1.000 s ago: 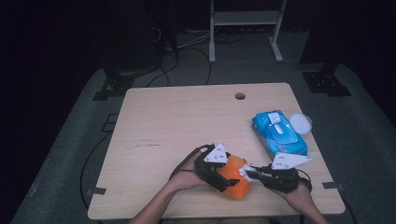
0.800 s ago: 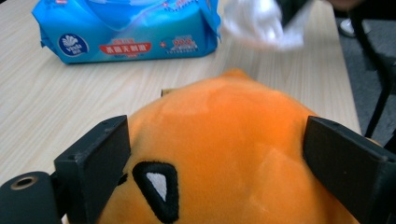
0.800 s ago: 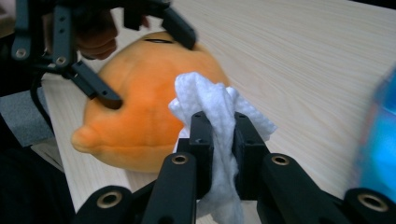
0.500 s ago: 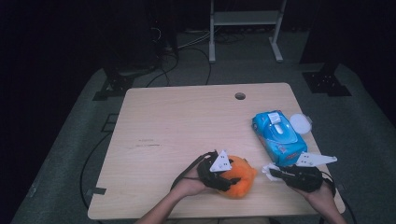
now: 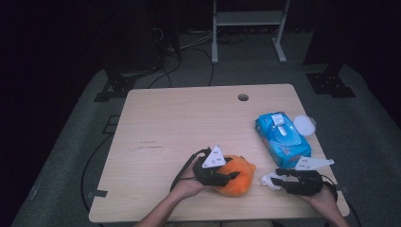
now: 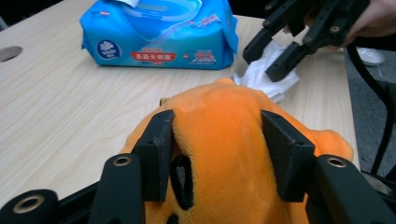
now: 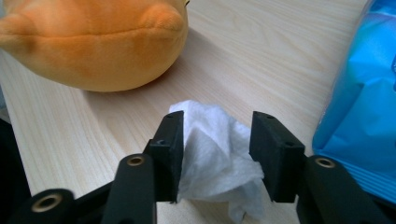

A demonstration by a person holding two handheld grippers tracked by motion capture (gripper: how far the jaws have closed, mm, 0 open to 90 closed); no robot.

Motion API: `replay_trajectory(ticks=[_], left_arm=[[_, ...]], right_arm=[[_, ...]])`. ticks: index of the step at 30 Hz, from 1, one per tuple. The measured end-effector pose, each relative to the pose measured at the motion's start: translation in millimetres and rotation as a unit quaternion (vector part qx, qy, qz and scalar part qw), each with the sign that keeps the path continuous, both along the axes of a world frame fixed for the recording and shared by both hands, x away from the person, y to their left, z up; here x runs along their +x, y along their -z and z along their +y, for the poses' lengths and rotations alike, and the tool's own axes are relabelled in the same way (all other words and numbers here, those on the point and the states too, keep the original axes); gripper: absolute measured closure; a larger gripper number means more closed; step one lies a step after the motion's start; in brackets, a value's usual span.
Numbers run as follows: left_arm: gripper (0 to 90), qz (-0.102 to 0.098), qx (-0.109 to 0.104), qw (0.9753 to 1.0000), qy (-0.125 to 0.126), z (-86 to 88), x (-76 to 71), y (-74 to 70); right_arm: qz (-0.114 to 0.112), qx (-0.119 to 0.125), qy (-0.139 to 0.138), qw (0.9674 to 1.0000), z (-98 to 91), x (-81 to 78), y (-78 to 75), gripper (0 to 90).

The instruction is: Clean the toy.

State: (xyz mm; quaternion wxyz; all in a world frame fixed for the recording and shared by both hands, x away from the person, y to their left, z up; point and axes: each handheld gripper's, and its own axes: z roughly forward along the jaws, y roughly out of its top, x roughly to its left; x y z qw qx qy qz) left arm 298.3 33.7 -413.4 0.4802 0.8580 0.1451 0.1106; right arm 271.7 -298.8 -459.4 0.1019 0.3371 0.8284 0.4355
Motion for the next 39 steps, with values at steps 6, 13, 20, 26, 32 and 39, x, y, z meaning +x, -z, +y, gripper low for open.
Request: replay_trajectory(ticks=[6, 13, 20, 26, 32, 39], left_arm=[[50.9, -0.008, -0.003, 0.9999, -0.014, 3.9, 6.1, -5.2], [51.6, 0.014, 0.015, 0.9998, 0.004, 5.2, 10.6, 0.8], [14.8, 0.018, 0.039, 0.9986, -0.030, -4.5, 11.8, 7.1], [28.6, 0.024, 0.078, 0.9966, -0.002, -8.8, 7.3, 15.5], [52.4, 0.007, 0.062, 0.9980, 0.000, -4.0, 5.2, 7.3], [55.2, -0.015, 0.017, 0.9991, -0.037, 4.9, 24.3, -11.4]], right_arm=[[-0.018, 0.024, -0.001, 0.9996, -1.4, -3.4, -5.8, 48.6], [-0.029, 0.035, -0.002, 0.9990, 1.8, -2.9, -10.8, 46.3], [-0.041, 0.032, -0.005, 0.9986, 4.3, -5.1, -14.8, 46.3], [-0.051, 0.030, -0.008, 0.9982, 6.1, -7.6, -17.8, 46.3], [-0.067, 0.034, -0.007, 0.9971, 8.0, -9.4, -23.1, 46.4], [-0.086, 0.049, 0.001, 0.9951, 7.4, -11.1, -31.0, 46.3]])
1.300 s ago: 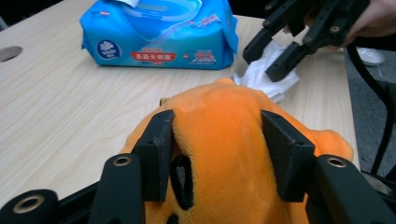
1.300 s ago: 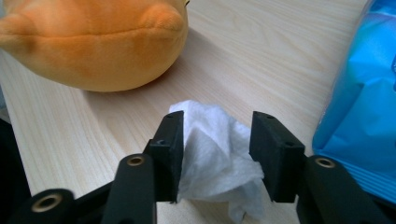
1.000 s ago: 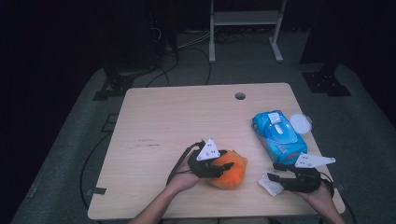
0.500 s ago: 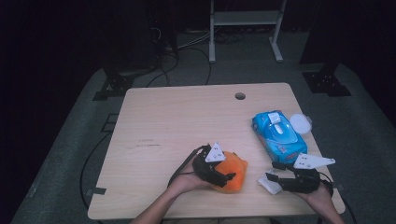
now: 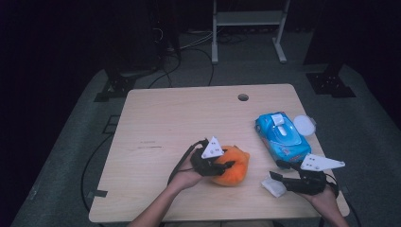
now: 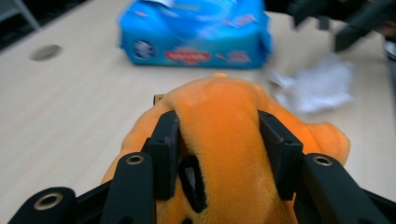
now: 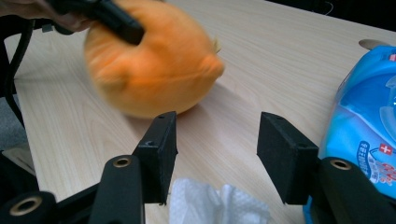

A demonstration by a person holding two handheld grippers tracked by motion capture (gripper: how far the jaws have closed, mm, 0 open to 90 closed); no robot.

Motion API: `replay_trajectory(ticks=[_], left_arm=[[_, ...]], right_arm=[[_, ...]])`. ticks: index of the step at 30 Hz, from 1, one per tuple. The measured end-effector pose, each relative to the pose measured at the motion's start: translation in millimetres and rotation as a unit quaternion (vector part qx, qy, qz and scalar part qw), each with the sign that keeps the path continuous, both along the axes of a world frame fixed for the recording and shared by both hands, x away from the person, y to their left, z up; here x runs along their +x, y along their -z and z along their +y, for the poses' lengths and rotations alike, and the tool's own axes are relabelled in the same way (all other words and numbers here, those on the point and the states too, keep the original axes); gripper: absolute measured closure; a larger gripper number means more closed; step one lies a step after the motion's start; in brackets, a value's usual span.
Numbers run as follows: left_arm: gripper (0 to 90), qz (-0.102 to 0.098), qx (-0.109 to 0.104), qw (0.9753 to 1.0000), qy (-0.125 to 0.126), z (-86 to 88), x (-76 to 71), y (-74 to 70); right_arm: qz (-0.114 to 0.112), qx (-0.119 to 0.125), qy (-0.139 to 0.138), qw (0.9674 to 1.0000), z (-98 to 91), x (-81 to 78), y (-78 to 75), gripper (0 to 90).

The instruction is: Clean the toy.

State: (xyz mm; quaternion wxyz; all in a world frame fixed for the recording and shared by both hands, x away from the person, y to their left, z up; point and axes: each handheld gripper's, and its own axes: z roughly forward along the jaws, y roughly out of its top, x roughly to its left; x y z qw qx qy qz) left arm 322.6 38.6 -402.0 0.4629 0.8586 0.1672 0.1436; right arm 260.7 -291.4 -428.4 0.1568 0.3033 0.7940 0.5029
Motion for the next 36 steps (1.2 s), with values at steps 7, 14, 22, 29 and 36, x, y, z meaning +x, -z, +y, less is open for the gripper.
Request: replay_trajectory(ticks=[7, 14, 22, 29, 36], left_arm=[[53.4, -0.028, 0.004, 0.9977, -0.061, 7.5, 34.7, -1.2], [46.2, -0.008, -0.006, 0.9960, -0.088, 17.7, 51.9, 13.5], [19.6, 0.019, -0.023, 0.9958, -0.087, 27.2, 44.5, 3.9], [14.9, 0.025, -0.029, 0.9950, -0.092, 42.7, 38.2, 0.0], [13.8, 0.022, -0.037, 0.9934, -0.107, 59.1, 30.7, -1.2]], right_arm=[[0.001, -0.001, 0.005, 1.0000, 0.3, 2.0, 0.5, 44.4], [0.006, -0.002, 0.013, 0.9999, -2.6, 5.3, 2.3, 42.0], [0.015, -0.003, 0.021, 0.9996, -1.9, 9.7, 4.7, 38.5], [0.008, 0.004, 0.035, 0.9994, -4.9, 9.5, 1.2, 37.1], [0.014, 0.005, 0.034, 0.9993, -5.0, 9.9, 3.3, 36.0]])
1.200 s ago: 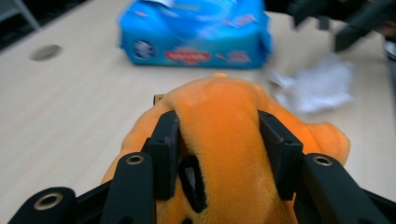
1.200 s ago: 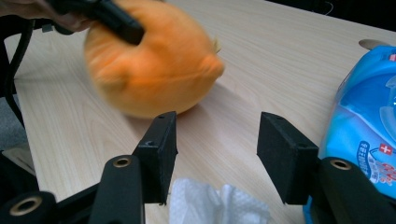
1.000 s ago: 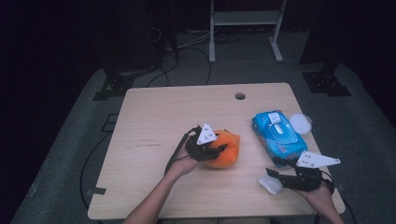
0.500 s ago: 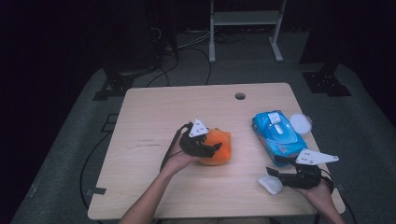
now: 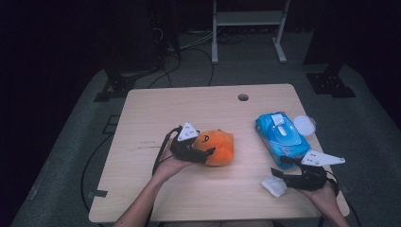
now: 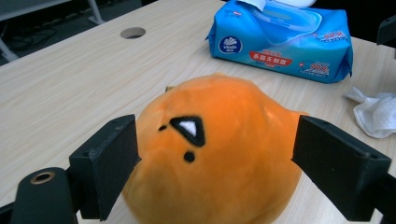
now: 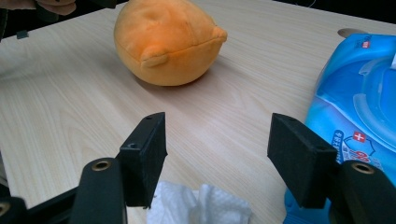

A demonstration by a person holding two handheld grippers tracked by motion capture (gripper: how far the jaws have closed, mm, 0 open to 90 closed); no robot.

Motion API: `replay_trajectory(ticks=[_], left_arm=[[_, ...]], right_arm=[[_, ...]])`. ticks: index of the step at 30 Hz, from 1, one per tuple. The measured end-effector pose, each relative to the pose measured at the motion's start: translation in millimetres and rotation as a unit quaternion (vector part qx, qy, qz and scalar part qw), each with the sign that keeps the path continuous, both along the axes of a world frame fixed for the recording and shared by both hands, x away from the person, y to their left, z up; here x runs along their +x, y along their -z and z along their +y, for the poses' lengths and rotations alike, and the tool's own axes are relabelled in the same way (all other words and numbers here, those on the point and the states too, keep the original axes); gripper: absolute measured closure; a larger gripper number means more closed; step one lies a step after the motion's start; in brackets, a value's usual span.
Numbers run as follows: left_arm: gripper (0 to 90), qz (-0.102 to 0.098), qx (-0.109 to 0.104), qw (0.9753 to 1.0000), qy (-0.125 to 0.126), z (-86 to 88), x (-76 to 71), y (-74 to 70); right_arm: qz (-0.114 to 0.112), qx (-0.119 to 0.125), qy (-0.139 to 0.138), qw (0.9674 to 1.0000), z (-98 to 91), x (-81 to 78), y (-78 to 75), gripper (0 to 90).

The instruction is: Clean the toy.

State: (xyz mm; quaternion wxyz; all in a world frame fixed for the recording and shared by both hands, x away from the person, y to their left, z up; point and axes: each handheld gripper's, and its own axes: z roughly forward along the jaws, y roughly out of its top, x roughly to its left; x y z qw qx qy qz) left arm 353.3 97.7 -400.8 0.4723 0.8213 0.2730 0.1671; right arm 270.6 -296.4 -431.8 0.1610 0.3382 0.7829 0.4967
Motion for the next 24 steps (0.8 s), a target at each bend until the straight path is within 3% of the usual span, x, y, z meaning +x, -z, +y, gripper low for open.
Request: replay_trajectory(ticks=[15, 24], left_arm=[[12.7, 0.012, -0.015, 0.9998, -0.009, 34.8, -20.5, 4.7], [11.8, 0.016, -0.015, 0.9996, -0.017, 45.9, -29.4, 10.5]], right_arm=[[0.007, -0.001, -0.004, 1.0000, 1.6, 0.1, 1.9, 34.4], [0.008, -0.002, -0.003, 1.0000, 1.1, 0.2, 2.6, 33.9]])
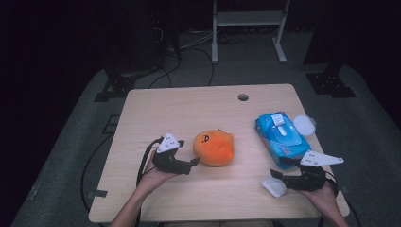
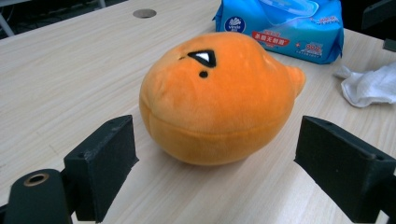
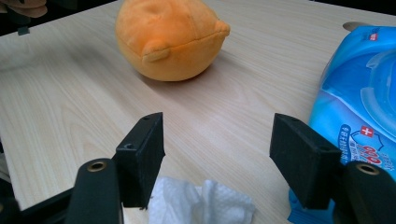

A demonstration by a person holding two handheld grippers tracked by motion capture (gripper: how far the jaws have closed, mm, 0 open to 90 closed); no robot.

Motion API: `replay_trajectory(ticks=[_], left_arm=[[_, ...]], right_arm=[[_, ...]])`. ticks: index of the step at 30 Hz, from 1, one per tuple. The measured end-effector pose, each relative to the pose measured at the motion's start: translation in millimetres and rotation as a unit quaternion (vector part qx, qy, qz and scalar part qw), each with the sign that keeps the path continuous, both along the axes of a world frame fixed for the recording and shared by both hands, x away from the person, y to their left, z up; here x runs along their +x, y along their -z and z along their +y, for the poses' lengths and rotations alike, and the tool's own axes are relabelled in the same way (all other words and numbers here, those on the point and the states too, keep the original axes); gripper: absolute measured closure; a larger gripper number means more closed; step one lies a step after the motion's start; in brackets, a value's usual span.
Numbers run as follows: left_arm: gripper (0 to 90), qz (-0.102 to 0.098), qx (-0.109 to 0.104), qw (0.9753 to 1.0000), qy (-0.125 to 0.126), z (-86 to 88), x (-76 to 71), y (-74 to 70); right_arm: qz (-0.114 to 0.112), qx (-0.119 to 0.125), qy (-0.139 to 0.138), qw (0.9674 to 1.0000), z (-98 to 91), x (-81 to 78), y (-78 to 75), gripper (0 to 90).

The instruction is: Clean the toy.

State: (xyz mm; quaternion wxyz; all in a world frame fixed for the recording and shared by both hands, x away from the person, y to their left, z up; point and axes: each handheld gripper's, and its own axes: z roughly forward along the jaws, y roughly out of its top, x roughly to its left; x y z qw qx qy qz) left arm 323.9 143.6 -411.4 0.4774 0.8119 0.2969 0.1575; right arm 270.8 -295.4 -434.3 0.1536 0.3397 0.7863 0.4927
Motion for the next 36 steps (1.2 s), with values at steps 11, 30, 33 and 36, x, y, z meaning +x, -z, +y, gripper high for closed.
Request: replay_trajectory(ticks=[11, 30, 33, 36], left_arm=[[10.8, 0.003, 0.002, 1.0000, -0.009, 14.4, -8.7, 5.4], [9.5, 0.028, -0.008, 0.9993, -0.023, 30.0, -23.1, 28.9], [8.8, 0.031, -0.009, 0.9992, -0.021, 29.1, -23.9, 32.7], [8.8, 0.030, -0.011, 0.9992, -0.024, 29.9, -25.2, 35.3]], right_arm=[[0.004, 0.000, -0.003, 1.0000, -0.5, 0.2, 0.5, 33.6], [0.008, 0.000, -0.009, 0.9999, 2.0, -0.5, 2.7, 33.4], [0.009, -0.001, -0.011, 0.9999, 3.0, -0.9, 3.5, 33.3], [0.008, -0.003, -0.011, 0.9999, 3.3, -1.6, 4.5, 33.3]])
